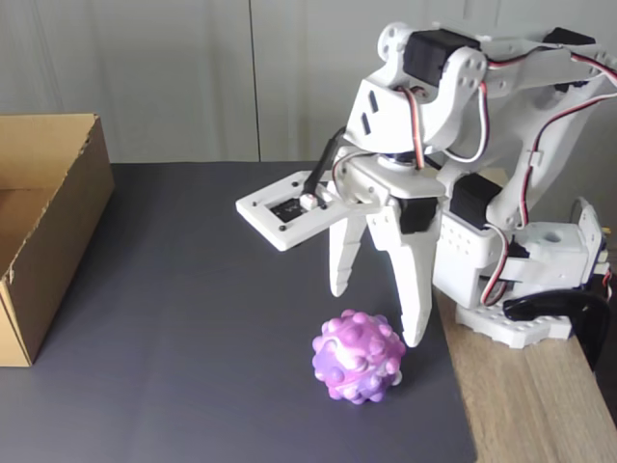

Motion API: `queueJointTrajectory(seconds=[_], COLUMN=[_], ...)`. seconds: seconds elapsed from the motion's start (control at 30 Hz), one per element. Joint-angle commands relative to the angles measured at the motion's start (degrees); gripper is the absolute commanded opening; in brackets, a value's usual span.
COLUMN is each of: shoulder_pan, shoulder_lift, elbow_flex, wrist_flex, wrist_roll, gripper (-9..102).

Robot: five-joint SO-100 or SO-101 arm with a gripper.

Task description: Grasp a ball and put it in the box.

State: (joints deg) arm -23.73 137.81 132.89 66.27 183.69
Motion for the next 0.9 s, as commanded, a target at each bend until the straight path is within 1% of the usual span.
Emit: queueJointTrajectory(seconds=[0.0,0.07,0.23,0.5,0.87], shoulder_pan=[1.1,1.3,1.8,3.8,3.4], shoulder_lift=[-0.6,-1.0,-2.9,-5.7,-5.5], elbow_flex=[-0.1,0.2,1.8,5.5,11.6], wrist_flex=[-1.6,-2.2,-5.1,-11.2,-14.8], wrist_roll=[0.8,1.1,1.3,1.9,3.2], gripper=[47,48,55,53,53])
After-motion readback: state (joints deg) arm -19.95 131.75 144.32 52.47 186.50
